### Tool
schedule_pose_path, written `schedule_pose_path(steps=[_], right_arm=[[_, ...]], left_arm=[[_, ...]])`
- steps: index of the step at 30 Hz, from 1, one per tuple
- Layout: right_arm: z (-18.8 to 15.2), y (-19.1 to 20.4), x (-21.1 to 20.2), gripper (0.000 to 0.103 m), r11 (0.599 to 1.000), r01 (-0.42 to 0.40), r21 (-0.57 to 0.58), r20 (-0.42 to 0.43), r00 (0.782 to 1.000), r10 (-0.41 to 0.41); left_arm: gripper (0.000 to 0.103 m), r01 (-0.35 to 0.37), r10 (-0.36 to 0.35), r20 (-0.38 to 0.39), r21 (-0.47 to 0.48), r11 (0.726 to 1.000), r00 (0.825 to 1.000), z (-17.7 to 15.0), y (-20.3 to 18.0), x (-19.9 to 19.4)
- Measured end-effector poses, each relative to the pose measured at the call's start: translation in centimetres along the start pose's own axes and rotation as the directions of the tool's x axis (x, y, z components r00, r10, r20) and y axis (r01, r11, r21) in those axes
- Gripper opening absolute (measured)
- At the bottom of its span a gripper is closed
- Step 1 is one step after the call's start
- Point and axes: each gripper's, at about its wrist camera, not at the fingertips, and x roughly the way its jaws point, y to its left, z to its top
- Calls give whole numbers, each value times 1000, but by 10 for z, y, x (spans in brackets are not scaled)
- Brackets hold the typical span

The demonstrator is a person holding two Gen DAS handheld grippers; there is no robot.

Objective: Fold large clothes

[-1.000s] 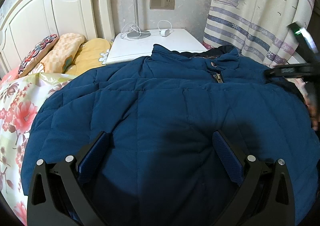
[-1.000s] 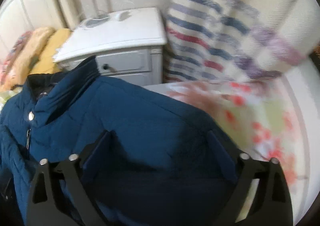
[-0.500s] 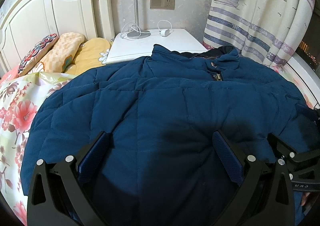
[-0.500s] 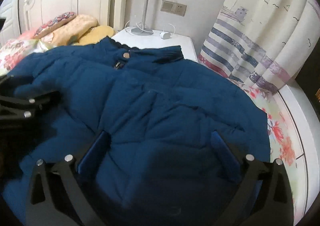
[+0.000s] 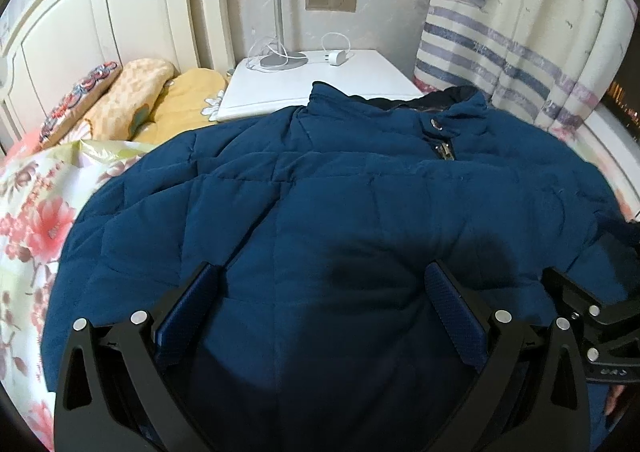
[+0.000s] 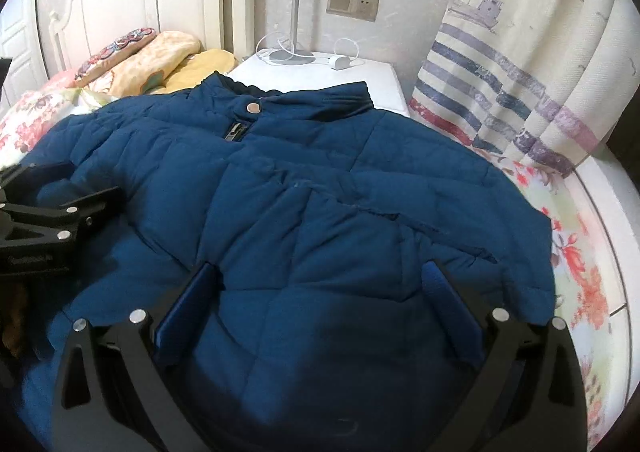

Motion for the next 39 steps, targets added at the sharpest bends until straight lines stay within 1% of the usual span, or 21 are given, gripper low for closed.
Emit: schedule_pose_path(steps=[2, 3, 5, 7, 9, 11, 13, 14, 15, 18, 20, 22, 24, 26, 28, 30, 31, 32, 36, 38, 39], right_arm=[[3, 2, -22, 100, 997, 57, 42, -57, 997, -55], [1, 2, -37, 100, 997, 41, 69, -33, 999, -38], [-13, 10, -84, 100, 994, -71, 86, 88, 994, 63], [-29, 23, -101, 100, 996, -87, 37, 87, 993, 84], [-47, 38, -99, 100, 995, -97, -16, 36, 995, 98], [-67, 52, -81, 100, 996, -56, -74, -24, 998, 54], [-82, 55, -60, 100, 997, -51, -65, -66, 997, 47], [-85, 51, -60, 100, 997, -69, -31, -45, 997, 67], [-85, 45, -59, 101, 996, -94, -2, -64, 994, 94], [-84, 42, -69, 100, 997, -74, -17, -111, 991, 72], [-90, 37, -88, 100, 998, -57, -27, -80, 995, 55], [-107, 22, -100, 100, 999, -33, -28, -74, 997, 31], [-129, 8, -93, 100, 998, -51, -22, -113, 992, 48], [-138, -10, -92, 101, 992, -118, 44, -87, 989, 122], [-141, -14, -98, 100, 995, -89, 47, -104, 990, 94], [-146, -16, -111, 100, 996, -52, 65, -113, 992, 59], [-150, -17, -118, 100, 996, -49, 77, -103, 993, 56], [-154, -17, -128, 100, 994, -70, 89, -84, 993, 77], [-165, 5, -147, 100, 989, -147, 34, -44, 988, 149], [-170, 25, -146, 100, 984, -168, -61, -41, 985, 166], [-176, 41, -136, 100, 982, -139, -130, -74, 989, 130]], left_arm=[[99, -55, 55, -70, 7, 998, 996, 1, 1, -17], [99, -82, 80, -59, -28, 996, 995, -1, 4, -34], [99, -28, 34, 64, -92, 995, 997, -18, 13, -85], [99, -29, 34, 98, -61, 998, 995, -36, 13, -108], [99, -51, 51, 58, -5, 999, 997, -59, 8, -111], [99, -57, 57, 13, 44, 997, 998, -75, 4, -102], [99, -95, 100, -47, 109, 990, 994, -92, -2, -81], [99, -110, 113, -12, 134, 985, 994, -99, -6, -80], [99, -115, 115, 3, 137, 984, 993, -101, -6, -81], [99, -112, 118, -44, 129, 985, 992, -99, -4, -87], [99, -124, 126, -11, 115, 986, 992, -105, 1, -107], [99, -163, 163, 5, 108, 981, 987, -116, 14, -117], [99, -196, 200, -38, 87, 977, 979, -129, 30, -109], [99, -79, 75, -75, -47, 996, 994, -134, 60, -108], [99, -86, 78, -96, -80, 993, 992, -135, 72, -107], [99, -125, 118, -97, -66, 990, 988, -139, 71, -115], [99, -165, 159, -89, -67, 984, 983, -143, 68, -126], [99, -169, 163, -81, -67, 983, 983, -146, 65, -134], [99, -42, 42, 2, -8, 999, 999, -166, 30, -168], [99, -42, 42, -7, 86, 995, 999, -170, 6, -162], [99, -68, 71, -25, 133, 989, 997, -173, -3, -154]])
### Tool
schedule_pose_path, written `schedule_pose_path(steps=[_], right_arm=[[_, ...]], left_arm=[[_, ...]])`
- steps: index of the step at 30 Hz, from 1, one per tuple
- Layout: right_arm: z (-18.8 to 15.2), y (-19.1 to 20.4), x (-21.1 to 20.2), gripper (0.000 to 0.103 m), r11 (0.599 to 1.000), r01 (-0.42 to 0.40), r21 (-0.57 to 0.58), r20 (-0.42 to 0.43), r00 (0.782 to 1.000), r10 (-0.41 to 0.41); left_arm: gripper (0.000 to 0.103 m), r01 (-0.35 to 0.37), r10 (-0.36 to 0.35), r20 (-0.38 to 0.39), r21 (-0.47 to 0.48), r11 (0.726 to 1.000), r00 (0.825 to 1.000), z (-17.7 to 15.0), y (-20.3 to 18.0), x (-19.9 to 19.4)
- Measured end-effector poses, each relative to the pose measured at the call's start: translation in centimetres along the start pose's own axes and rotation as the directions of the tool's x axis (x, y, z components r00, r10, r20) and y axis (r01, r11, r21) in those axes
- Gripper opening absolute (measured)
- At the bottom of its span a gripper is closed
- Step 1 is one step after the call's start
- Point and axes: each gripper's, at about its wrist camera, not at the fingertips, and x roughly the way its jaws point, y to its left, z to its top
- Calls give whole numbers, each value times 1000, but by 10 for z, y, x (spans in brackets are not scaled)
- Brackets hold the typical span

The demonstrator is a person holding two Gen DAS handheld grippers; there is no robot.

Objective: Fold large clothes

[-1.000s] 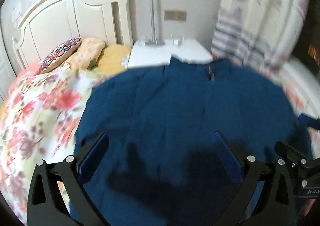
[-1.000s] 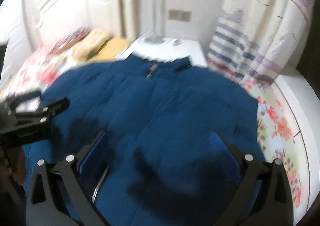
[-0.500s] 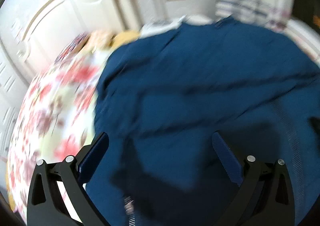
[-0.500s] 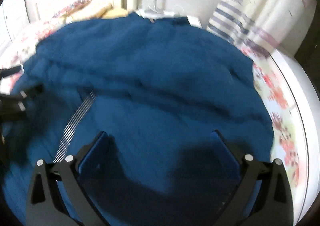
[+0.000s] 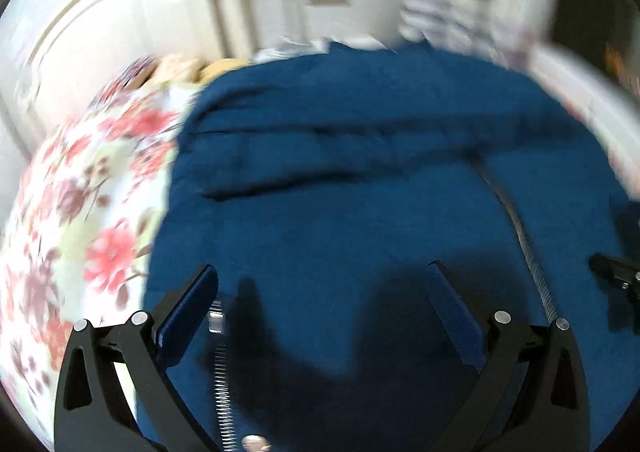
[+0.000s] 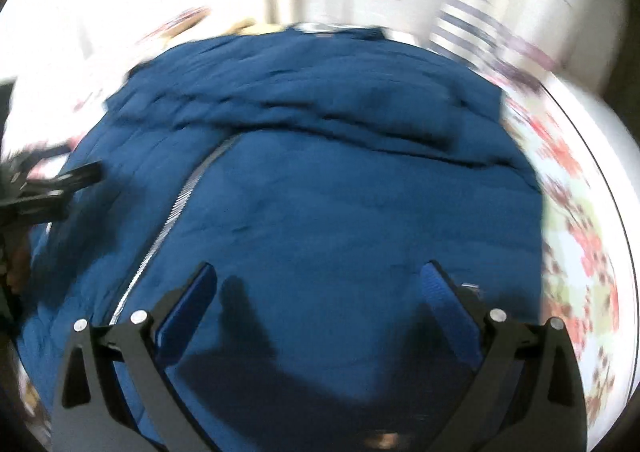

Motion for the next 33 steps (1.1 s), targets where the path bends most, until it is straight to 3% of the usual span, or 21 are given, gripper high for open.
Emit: schedule_pose_path(steps=[1, 4, 6, 10, 12, 13, 15, 17, 19, 21, 23, 24, 26, 27, 30, 33], right_arm=[[-1, 3, 5, 100, 1000, 16, -12, 0, 1000, -16], [2, -3, 4, 100, 1000, -1, 10, -10, 1000, 1], [-1, -1, -6, 100, 1000, 25, 6, -13, 1000, -25], [-25, 11, -30, 100, 996, -27, -81, 16, 999, 28], [-43, 15, -27, 100, 993, -22, -116, -9, 1000, 21], [-50, 9, -29, 100, 995, -44, -89, 12, 999, 45], [-58, 1, -31, 101, 997, -71, -40, 16, 997, 71], [-60, 0, -41, 100, 999, -8, -41, 14, 1000, 8], [-66, 4, -58, 100, 997, 36, -64, 39, 999, -33], [-76, 7, -73, 100, 996, -4, -92, 60, 998, 10], [-92, 14, -83, 100, 992, -44, -122, 66, 996, 52], [-103, 18, -80, 100, 989, -53, -136, 52, 997, 60], [-119, 14, -70, 101, 995, -71, -76, 43, 996, 75], [-119, 7, -70, 101, 995, -85, -43, 53, 995, 87], [-121, 6, -82, 100, 998, -53, -42, 36, 998, 54], [-129, 9, -108, 100, 997, -17, -81, 113, 993, 26]], left_arm=[[99, -24, 24, -4, 28, 999, 1000, -3, -8, 8], [99, 50, -51, -23, -51, 997, 998, -2, 9, 9], [99, -30, 29, -19, -52, 998, 999, -7, 11, -5], [99, -10, 11, 18, -61, 998, 1000, -32, 20, -36], [99, -54, 54, -8, -14, 998, 999, -50, 21, -38], [99, -54, 54, -14, -4, 999, 998, -55, 27, -34], [99, -4, 2, -25, -73, 997, 1000, -63, 42, -37], [99, -44, 41, -33, -100, 994, 999, -64, 49, -41], [99, -76, 77, 9, -86, 993, 997, -74, 50, -64], [99, 15, -12, 54, -50, 999, 998, -84, 41, -87], [99, 54, -54, 69, -7, 998, 996, -97, 27, -99], [99, 62, -65, 59, 45, 997, 996, -107, 16, -100], [99, 5, -8, 32, 105, 994, 999, -121, 2, -91], [99, 9, -14, 50, 88, 996, 999, -120, 0, -90], [99, 69, -69, -4, -7, 998, 998, -118, 17, -93], [99, -22, 22, 77, -5, 1000, 997, -130, 24, -113]])
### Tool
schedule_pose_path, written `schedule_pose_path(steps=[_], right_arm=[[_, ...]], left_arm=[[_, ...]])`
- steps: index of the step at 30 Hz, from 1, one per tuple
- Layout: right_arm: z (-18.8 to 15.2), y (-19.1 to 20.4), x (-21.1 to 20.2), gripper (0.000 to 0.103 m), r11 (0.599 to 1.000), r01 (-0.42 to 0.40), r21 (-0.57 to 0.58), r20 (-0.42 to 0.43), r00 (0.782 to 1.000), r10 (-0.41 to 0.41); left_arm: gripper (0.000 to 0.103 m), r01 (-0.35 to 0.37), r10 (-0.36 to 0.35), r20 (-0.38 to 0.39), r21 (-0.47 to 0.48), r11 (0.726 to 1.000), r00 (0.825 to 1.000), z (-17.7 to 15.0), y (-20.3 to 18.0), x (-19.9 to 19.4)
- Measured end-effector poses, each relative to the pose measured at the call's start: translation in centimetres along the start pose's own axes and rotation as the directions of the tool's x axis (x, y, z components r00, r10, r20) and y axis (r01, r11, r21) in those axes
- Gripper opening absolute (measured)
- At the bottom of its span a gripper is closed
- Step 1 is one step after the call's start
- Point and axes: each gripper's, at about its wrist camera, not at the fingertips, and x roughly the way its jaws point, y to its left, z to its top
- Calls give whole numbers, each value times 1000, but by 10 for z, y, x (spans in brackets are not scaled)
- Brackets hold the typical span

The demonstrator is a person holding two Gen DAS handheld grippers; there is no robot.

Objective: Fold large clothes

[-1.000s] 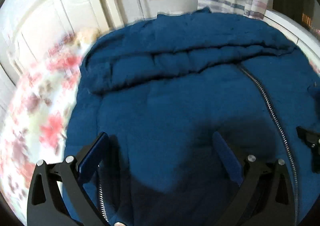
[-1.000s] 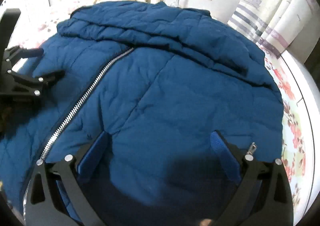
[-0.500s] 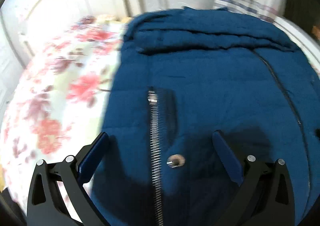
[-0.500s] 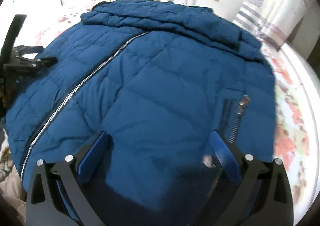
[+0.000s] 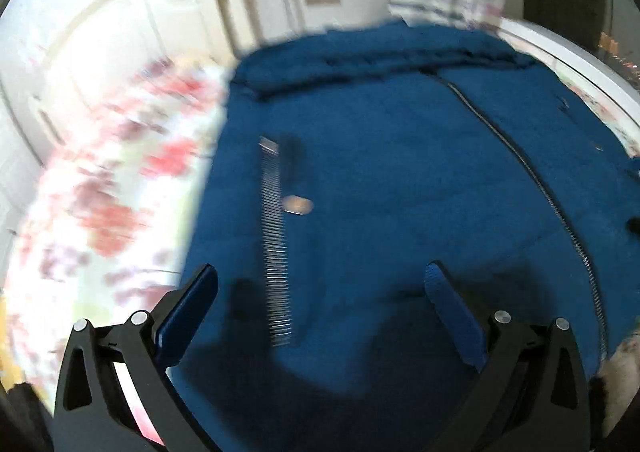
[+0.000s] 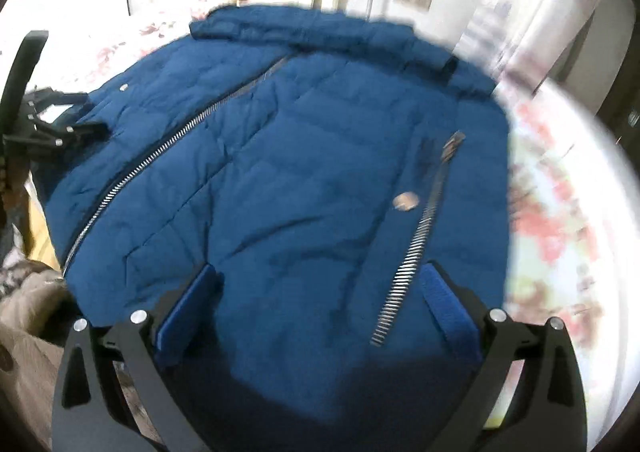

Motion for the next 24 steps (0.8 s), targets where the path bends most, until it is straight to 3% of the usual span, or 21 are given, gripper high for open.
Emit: schedule_pose_path(steps=[2, 4, 6, 10, 13, 16, 19, 20, 21, 24], right_arm=[[-10, -1, -1, 100, 999, -38, 1, -3, 999, 38], [-23, -3, 15, 100, 999, -42, 11, -73, 996, 43], [-29, -11, 11, 100, 994, -81, 75, -44, 995, 84], [-41, -37, -12, 100, 988, -98, 118, -16, 995, 101], [-65, -77, -27, 98, 958, -114, 262, 14, 993, 115], [-90, -93, -28, 86, 920, -182, 348, 41, 983, 179], [-97, -94, -33, 82, 898, -244, 367, 94, 970, 225], [-97, -92, -32, 79, 891, -266, 367, 102, 964, 246], [-96, -88, -32, 72, 887, -282, 365, 102, 959, 263], [-94, -83, -30, 72, 882, -292, 370, 100, 956, 275]], left_arm=[[99, 3, -4, -27, -26, 1000, 1000, -10, 14, 5], [99, 37, -40, -50, -57, 998, 998, -23, 24, 12], [99, 74, -77, -33, -89, 993, 996, -29, 32, 9], [99, -9, 10, 6, -66, 998, 1000, -30, 38, -8], [99, 88, -85, 22, -189, 978, 996, -36, 67, -14], [99, 183, -187, 15, -293, 938, 982, -44, 87, -4], [98, 290, -294, 32, -298, 909, 955, -47, 83, 4], [97, 303, -306, 37, -288, 909, 951, -46, 78, 4], [88, 315, -318, 35, -276, 908, 948, -45, 72, 7], [82, 316, -323, 10, -238, 918, 946, -41, 63, 8]])
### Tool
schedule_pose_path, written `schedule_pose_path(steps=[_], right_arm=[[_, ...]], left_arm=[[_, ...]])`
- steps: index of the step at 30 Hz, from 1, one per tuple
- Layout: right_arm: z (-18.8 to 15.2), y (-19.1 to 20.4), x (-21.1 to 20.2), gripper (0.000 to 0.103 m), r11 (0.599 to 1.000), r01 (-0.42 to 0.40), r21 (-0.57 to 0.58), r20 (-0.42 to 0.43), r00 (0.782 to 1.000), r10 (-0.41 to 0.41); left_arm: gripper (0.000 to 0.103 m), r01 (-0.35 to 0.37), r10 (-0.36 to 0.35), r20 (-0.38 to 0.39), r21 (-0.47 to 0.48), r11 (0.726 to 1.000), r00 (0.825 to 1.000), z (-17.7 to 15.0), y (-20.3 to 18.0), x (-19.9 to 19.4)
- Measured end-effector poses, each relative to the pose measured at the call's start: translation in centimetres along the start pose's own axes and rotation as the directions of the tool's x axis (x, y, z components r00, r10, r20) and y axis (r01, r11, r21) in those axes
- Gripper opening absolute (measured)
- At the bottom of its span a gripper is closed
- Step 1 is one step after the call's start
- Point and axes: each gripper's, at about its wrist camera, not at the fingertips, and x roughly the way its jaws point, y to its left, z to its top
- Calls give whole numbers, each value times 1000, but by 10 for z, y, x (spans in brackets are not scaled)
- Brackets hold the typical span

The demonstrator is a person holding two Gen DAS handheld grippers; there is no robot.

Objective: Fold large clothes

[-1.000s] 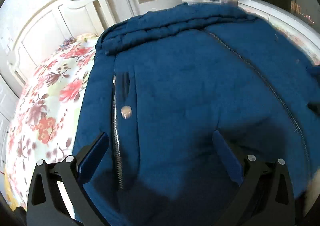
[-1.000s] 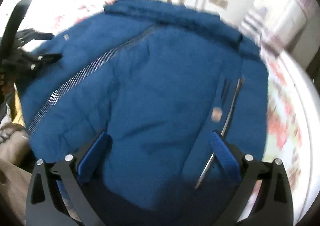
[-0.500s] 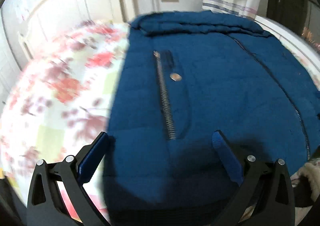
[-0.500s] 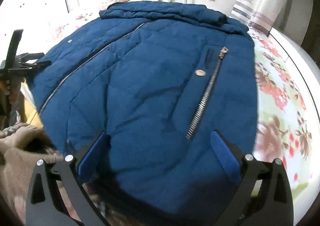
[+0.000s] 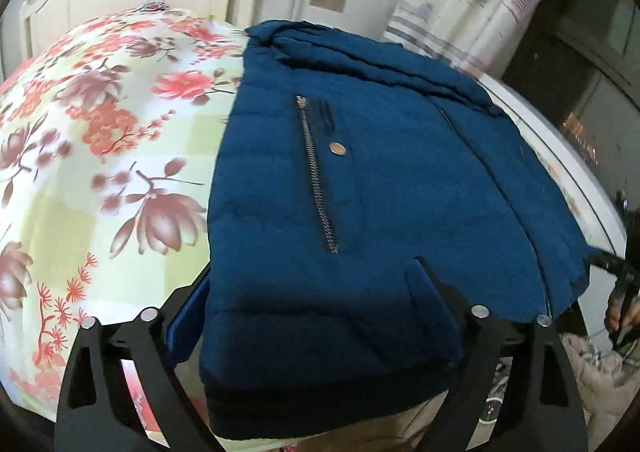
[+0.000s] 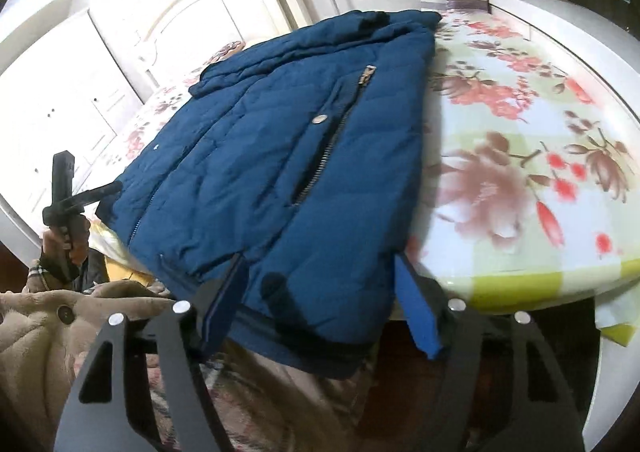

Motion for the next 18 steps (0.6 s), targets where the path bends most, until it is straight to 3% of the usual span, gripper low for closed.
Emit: schedule_pose_path(steps=[4, 8, 10, 12, 13, 16, 18], right_arm=[[-8, -12, -8, 66, 997, -33, 65, 1, 999, 33], [-30, -27, -2, 66, 984, -96, 152, -28, 994, 102], [-35, -28, 3, 61, 971, -160, 175, -5, 986, 164], [-34, -25, 8, 56, 972, -162, 171, 4, 986, 164], [-33, -23, 8, 46, 974, -161, 161, 5, 987, 162], [-27, -14, -3, 32, 978, -177, 107, 39, 984, 174], [-22, -7, -10, 30, 982, -176, 72, 67, 983, 171]], left_arm=[[79, 44, -44, 0, -53, 998, 999, -7, 19, -12], [79, 64, -64, 1, -37, 997, 998, -16, 21, -21], [79, 75, -75, 6, -36, 997, 997, -18, 20, -23], [76, 124, -124, -5, -50, 991, 992, -15, 19, -20], [68, 132, -132, -11, -52, 990, 991, -15, 16, -20], [40, 101, -101, -1, -32, 994, 995, -12, 7, -20], [38, 126, -125, 14, -62, 990, 992, -11, 12, -21]])
